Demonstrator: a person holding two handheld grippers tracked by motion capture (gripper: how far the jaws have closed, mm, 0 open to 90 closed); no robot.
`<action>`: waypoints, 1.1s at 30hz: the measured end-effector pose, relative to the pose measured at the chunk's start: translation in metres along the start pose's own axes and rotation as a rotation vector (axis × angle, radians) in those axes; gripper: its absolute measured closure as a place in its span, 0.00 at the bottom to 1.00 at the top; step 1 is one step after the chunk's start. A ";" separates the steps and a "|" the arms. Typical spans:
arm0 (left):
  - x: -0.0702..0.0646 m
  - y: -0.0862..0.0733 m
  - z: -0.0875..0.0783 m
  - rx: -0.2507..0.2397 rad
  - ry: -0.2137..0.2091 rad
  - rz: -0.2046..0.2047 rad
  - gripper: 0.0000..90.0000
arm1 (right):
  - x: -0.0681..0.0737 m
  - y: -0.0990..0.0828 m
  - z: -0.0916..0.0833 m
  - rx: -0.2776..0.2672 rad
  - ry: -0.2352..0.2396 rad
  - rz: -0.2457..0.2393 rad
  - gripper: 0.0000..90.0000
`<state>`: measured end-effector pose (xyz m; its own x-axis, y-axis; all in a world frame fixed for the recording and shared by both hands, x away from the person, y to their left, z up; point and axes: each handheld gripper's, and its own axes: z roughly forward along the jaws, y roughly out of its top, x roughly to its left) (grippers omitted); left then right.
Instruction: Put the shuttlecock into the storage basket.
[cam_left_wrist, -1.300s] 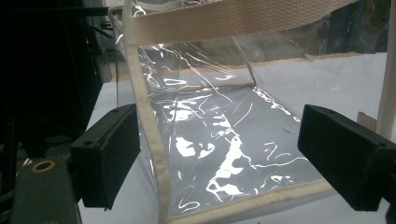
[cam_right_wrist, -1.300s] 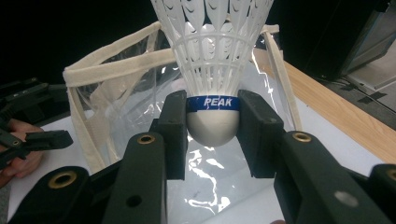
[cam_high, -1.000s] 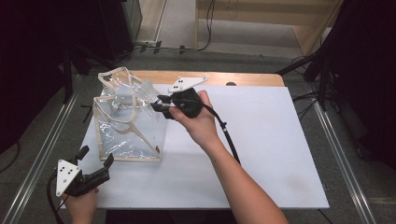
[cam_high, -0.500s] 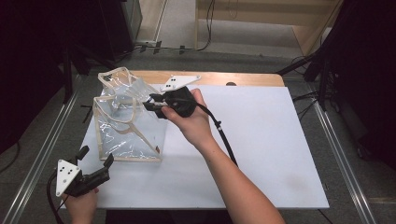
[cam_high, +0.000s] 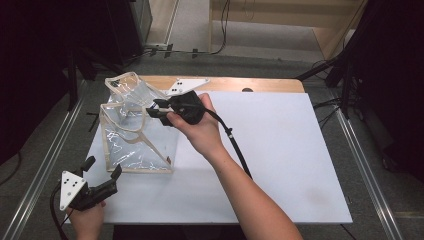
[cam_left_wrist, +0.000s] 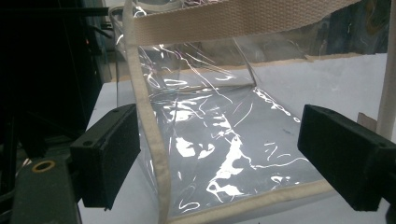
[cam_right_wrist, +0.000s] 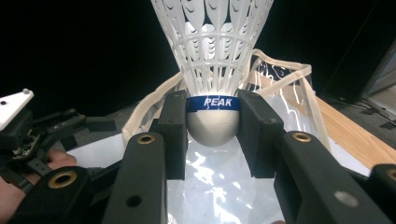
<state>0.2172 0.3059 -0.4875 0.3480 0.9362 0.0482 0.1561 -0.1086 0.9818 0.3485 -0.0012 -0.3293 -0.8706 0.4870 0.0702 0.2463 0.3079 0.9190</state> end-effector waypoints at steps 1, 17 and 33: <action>0.000 0.000 0.000 0.001 -0.001 0.001 0.15 | 0.001 0.001 0.001 -0.001 0.002 0.000 0.69; 0.000 0.000 0.000 -0.003 -0.003 -0.004 0.15 | 0.012 0.008 0.017 -0.007 0.038 -0.004 0.69; 0.001 0.000 -0.001 -0.003 -0.007 -0.005 0.15 | 0.019 0.009 0.034 0.030 0.089 0.012 0.62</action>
<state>0.2167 0.3068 -0.4873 0.3533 0.9345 0.0423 0.1551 -0.1031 0.9825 0.3482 0.0387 -0.3329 -0.9017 0.4163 0.1167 0.2683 0.3272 0.9061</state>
